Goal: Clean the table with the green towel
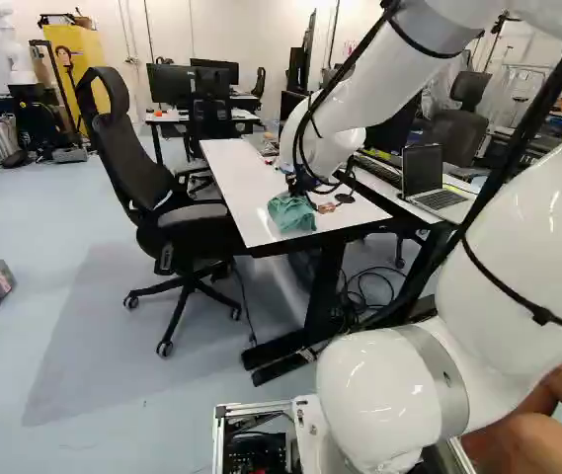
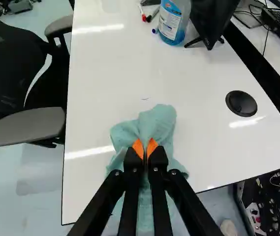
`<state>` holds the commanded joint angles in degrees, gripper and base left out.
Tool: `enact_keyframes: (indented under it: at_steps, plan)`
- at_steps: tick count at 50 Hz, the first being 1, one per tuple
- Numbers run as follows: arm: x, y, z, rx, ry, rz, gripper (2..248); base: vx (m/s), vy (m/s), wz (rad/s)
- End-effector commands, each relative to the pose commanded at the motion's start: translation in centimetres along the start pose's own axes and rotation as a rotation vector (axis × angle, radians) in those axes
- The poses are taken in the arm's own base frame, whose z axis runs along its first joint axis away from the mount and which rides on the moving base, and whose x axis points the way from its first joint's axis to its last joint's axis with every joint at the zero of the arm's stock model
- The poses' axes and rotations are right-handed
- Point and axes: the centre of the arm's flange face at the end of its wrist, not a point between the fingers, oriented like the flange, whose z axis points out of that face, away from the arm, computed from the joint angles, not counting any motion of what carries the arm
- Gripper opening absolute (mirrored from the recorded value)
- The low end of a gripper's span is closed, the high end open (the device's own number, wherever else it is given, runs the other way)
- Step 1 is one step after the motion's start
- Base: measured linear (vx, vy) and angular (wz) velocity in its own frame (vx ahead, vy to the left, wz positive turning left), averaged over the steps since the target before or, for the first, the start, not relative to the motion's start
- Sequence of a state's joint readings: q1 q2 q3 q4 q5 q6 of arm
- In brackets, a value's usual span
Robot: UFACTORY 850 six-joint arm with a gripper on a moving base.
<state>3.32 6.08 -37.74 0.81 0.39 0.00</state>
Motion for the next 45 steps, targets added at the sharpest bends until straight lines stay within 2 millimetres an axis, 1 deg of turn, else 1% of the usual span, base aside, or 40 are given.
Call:
enact_keyframes:
  at_steps: [8,26,45]
  plan:
    - [0.5,0.2,0.4,-0.004,-0.001,0.004,28,0.000,0.000,0.000]
    - [3.0,1.3,2.7,-0.020,0.002,0.020,28,0.000,0.000,0.000]
    - [5.4,3.1,5.0,-0.045,0.006,0.046,28,0.000,0.000,0.000]
